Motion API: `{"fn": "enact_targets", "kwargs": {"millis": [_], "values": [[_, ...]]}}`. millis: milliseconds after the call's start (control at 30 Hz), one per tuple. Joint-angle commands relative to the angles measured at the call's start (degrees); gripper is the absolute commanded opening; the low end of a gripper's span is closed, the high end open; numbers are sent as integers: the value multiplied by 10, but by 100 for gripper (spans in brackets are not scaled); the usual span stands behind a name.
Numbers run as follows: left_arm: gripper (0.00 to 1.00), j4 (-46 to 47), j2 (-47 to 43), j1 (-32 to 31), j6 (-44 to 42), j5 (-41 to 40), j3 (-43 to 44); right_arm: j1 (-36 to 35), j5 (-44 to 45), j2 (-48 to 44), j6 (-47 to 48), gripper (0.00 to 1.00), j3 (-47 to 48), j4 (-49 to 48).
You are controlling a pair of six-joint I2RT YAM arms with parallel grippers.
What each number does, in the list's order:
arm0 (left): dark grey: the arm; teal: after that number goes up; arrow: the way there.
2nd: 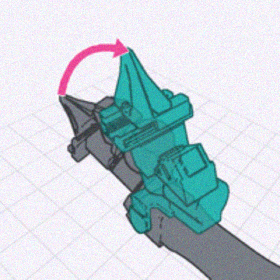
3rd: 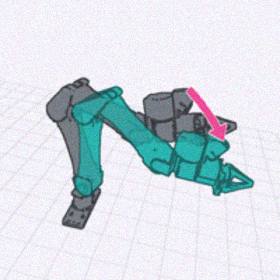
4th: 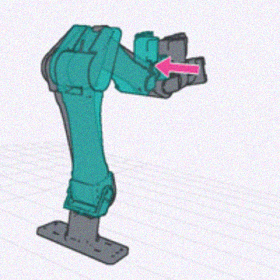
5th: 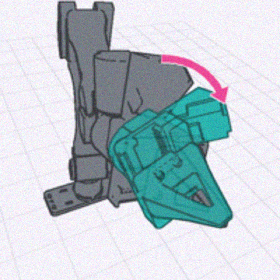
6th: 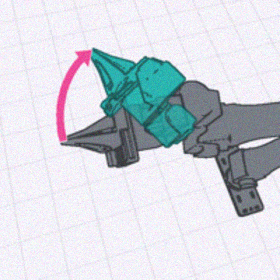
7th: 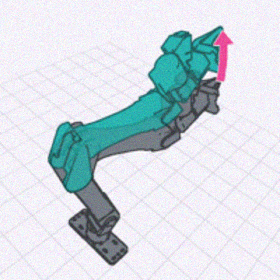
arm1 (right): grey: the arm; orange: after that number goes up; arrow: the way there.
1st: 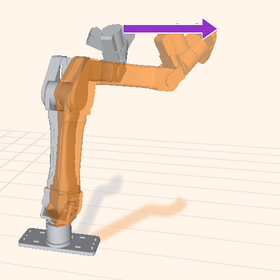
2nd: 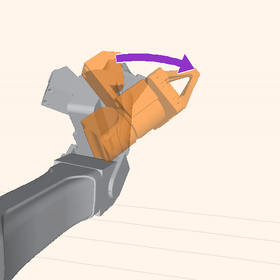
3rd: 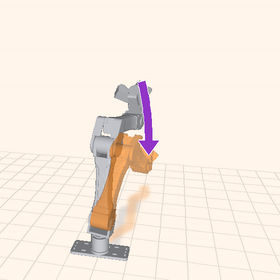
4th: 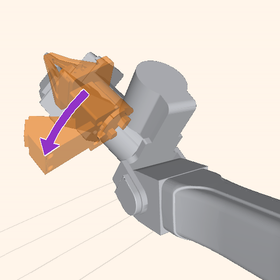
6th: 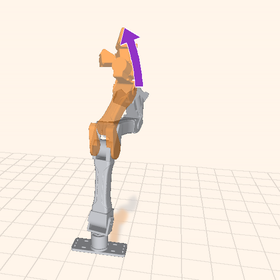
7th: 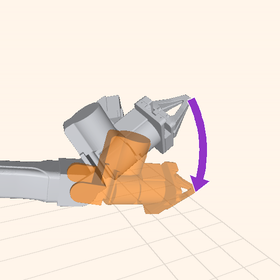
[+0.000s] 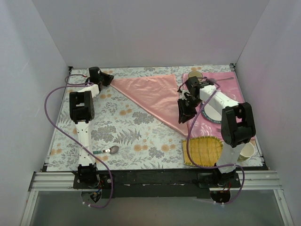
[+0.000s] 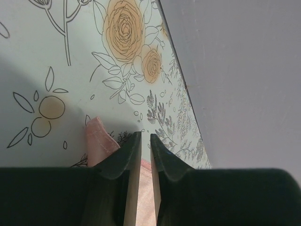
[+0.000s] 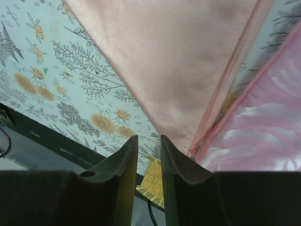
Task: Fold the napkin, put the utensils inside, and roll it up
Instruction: Fold the napkin
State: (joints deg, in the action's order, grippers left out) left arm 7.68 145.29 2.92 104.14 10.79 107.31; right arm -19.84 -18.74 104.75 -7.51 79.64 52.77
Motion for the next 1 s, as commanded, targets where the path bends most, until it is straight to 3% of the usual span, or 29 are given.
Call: {"fn": "enact_targets", "kwargs": {"millis": [0,667,800,967], "values": [[14,-15,-6,5,-8,-1,12,-20,-57,20,14,34,-18,-2],[14,-12,3,17,-13,1,11,-18,157,21,37,38,-120,-22],[14,-50,8,17,-44,10,67,-20,138,-4,43,38,-74,11],[22,-73,-27,18,-82,27,90,-23,61,-6,27,41,-12,20]]}}
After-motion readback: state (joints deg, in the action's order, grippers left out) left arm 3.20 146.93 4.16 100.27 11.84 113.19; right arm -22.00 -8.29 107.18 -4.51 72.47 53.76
